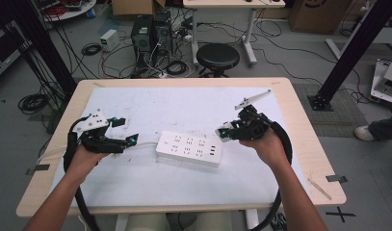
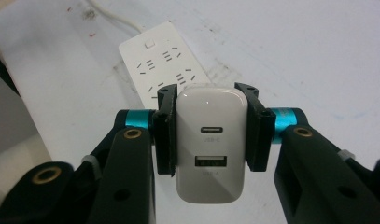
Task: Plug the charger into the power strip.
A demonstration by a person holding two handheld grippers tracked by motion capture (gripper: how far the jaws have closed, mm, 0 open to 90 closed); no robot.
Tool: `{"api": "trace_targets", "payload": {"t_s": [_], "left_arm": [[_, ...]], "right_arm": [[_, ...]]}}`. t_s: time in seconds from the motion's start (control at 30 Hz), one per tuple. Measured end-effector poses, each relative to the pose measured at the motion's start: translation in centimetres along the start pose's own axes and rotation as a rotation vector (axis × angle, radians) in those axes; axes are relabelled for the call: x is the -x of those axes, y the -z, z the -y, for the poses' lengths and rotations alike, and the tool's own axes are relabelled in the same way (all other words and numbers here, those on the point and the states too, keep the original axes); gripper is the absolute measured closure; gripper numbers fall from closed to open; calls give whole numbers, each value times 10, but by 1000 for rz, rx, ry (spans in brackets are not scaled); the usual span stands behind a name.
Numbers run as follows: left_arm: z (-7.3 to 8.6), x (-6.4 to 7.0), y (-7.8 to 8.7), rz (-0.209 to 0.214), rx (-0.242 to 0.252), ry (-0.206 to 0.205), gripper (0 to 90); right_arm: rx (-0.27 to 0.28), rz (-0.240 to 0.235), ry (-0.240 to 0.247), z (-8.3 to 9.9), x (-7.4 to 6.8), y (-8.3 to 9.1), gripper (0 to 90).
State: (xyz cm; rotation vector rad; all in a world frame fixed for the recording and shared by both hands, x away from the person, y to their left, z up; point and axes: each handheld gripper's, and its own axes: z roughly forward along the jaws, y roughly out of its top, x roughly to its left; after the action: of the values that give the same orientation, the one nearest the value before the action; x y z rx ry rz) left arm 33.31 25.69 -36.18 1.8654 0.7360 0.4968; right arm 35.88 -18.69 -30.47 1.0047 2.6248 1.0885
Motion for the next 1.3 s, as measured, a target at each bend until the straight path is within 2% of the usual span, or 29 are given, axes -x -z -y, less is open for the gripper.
{"api": "trace_targets", "payload": {"t_s": [0.13,0.23,0.4,0.57,0.67,0.7,0.97,1.2,1.3], "left_arm": [[8,-4,7,-28,15,30,209],[13,-5,12,-39,18,35,209],[18,-7,20,-55,21,37,209],[22,-8,18,-50,17,39,209],[23,-6,15,-45,11,34,209],[24,-6,13,-42,13,35,209],[26,-4,7,-27,5,37,209],[27,-5,8,-29,12,47,209],[28,-6,8,-28,16,49,209]], "right_arm": [[-66,-6,91,-19,-2,-11,634],[-120,2,153,-34,-5,-21,634],[-162,-22,211,-53,-7,-37,634],[-201,-41,218,-58,-5,-51,634],[-223,-46,240,-56,-4,-57,634],[-230,-44,230,-56,-4,-58,634],[-277,-46,241,-47,-4,-73,634],[-298,-61,253,-47,-5,-85,634],[-300,-72,243,-47,-4,-89,634]]}}
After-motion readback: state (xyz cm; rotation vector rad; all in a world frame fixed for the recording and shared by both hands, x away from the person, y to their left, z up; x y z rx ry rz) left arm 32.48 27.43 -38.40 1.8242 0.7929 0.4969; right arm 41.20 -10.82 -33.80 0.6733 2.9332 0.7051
